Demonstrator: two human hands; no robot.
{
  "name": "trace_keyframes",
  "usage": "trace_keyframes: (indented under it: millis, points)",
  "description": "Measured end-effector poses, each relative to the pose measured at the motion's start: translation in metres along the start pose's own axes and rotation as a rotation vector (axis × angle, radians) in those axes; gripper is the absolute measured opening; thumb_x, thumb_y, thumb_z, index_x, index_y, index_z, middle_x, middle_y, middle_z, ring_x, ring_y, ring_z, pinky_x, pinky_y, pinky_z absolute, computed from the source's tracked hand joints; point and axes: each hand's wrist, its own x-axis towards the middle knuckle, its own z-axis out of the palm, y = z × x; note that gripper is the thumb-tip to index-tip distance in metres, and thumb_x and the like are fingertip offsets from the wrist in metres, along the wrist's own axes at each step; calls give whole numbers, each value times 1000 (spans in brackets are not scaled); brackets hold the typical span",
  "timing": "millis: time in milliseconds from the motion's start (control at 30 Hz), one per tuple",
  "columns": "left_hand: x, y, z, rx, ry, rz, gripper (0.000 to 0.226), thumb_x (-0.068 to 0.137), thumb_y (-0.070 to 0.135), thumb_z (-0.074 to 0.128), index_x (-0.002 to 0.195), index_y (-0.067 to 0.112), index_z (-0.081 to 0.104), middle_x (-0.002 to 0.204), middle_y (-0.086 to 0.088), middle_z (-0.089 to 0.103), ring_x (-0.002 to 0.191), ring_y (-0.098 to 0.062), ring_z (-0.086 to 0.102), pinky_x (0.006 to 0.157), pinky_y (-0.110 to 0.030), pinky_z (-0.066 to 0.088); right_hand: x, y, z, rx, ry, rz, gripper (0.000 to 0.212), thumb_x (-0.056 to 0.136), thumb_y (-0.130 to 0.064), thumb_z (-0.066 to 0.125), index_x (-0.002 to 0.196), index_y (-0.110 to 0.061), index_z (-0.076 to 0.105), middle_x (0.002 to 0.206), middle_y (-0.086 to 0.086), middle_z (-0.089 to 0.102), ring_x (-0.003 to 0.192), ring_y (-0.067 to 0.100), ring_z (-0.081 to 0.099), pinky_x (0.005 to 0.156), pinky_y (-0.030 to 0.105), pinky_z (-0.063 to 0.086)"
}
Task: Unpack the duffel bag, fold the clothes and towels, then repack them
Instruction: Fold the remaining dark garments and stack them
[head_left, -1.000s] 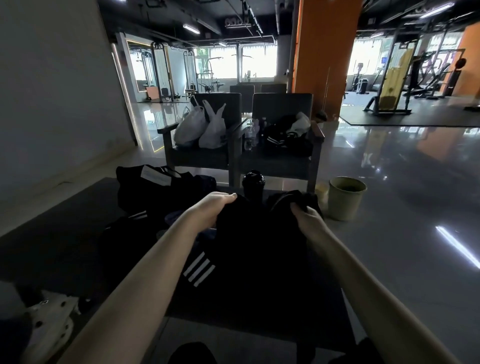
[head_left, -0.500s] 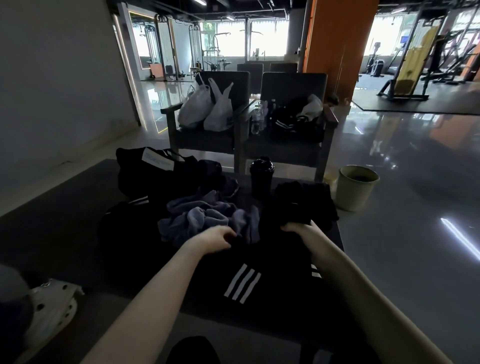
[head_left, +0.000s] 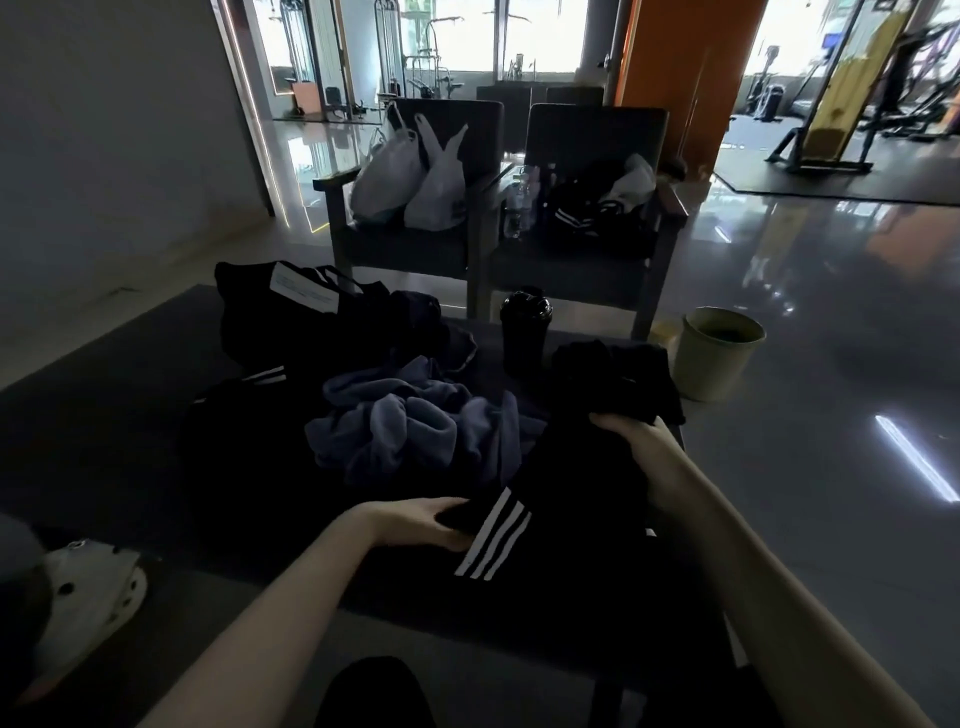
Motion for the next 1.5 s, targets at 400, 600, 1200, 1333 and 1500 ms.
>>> trace_keyframes:
  millis: [400,600,1200,1333,1500]
  points:
    - [-24,84,-3,-548,737,124,38,97,-8,32,65,7,46,54,4,55,50,2,51,56,-10,42,-19,-9,3,61,16,-47,9,84,-12,66,93,-11,68,90,15,69,82,28,67,78,39,54]
    - [-77,156,-14,-976,479,335,23,93,11,49,75,9,63,63,-4,63,57,-16,60,57,-24,48,-30,-22,0,121,-13,-120,9,87,-16,63,91,-13,70,89,12,70,86,28,67,78,39,53]
    - [-49,143,26,-464,165,227,38,95,37,54,129,21,50,113,6,62,106,-10,58,97,-30,42,-46,-24,-7,-300,-50,-82,25,82,-31,71,97,-11,69,89,9,72,78,23,69,72,30,54]
    - [-38,151,34,-547,300,352,34,92,23,61,119,3,58,108,-13,66,97,-22,62,90,-33,47,-51,-33,-8,-346,-134,-118,26,84,-36,67,92,-11,70,82,6,72,71,18,69,64,25,55]
    - [-37,149,13,-494,586,344,10,90,0,55,89,3,64,75,-11,57,58,-13,52,54,-21,41,-46,-50,-41,-512,-296,-53,22,84,-17,69,101,-4,68,92,11,70,84,24,66,83,35,54]
